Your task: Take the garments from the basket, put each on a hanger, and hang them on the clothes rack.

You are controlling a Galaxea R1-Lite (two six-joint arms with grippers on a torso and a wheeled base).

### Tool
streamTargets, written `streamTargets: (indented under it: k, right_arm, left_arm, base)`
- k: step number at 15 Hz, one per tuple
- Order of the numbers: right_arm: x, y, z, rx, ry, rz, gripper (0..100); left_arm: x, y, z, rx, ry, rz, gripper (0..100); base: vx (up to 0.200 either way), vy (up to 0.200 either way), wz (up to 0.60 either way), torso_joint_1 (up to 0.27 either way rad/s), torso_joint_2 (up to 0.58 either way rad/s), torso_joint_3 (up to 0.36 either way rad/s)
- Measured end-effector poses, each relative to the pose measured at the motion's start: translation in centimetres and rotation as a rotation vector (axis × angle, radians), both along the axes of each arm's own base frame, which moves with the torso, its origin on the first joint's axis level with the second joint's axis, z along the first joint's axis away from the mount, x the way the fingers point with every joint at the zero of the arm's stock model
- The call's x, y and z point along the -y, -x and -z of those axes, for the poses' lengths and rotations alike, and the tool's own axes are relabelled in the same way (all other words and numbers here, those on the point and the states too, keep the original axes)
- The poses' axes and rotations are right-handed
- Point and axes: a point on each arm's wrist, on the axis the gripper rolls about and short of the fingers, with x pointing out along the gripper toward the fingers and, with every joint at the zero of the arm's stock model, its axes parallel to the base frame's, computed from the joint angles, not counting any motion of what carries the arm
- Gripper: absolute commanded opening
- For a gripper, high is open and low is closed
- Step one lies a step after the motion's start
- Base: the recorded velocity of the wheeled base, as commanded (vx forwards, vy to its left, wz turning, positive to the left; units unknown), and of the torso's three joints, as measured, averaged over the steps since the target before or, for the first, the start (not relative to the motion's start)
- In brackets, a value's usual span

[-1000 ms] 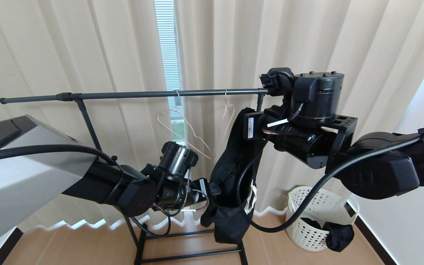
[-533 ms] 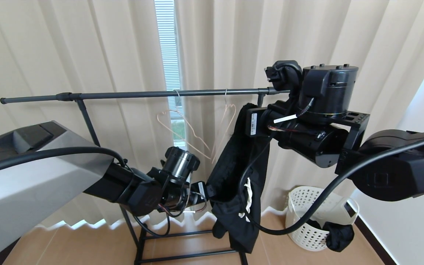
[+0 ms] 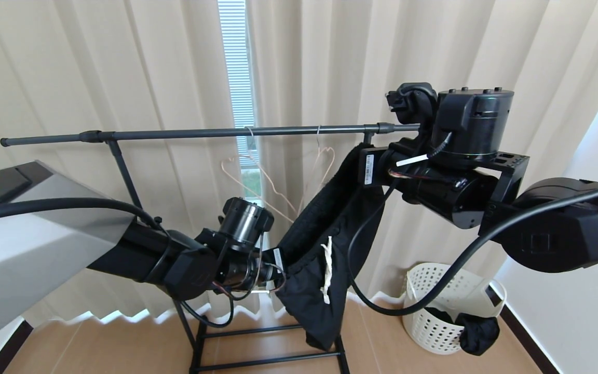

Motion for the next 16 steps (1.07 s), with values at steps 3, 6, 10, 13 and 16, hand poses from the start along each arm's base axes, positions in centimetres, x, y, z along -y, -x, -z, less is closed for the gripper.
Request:
streamTargets:
  k: [3, 6, 10, 13, 16]
  right_arm:
    - [0.6, -0.6, 0.2, -0.003, 0.004, 0.020, 0]
    - [0.6, -0.9, 0.8, -0.021, 0.017, 0.022, 0]
    - [0.5, -0.9, 2.3, -0.055, 0.092, 0.008, 0]
    - [0.5, -0.3, 3.9, -0.077, 0.199, -0.014, 0]
    - [0.9, 0.5, 5.0, -0.099, 0.283, -0.033, 0]
  left_arm:
    - [-1.3, 0.3, -1.3, 0.033, -0.014, -0.005, 0]
    - [-3.1, 1.0, -3.2, 0.088, -0.059, 0.011, 0]
    - [-4.6, 2.8, -7.0, 0.000, -0.252, 0.099, 0]
    - [-4.9, 3.4, -11.1, -0.046, -0.334, 0.144, 0]
    - [-4.4, 3.4, -13.3, -0.011, -0.378, 0.200, 0]
  base:
    - [0.000, 0.000, 0.00, 0.000, 0.00, 0.000]
    - [0.000, 0.000, 0.00, 0.000, 0.00, 0.000]
    - [0.000, 0.000, 0.00, 0.000, 0.00, 0.000]
    - [0.000, 0.000, 0.00, 0.000, 0.00, 0.000]
    - [0.000, 0.000, 0.00, 0.000, 0.00, 0.000]
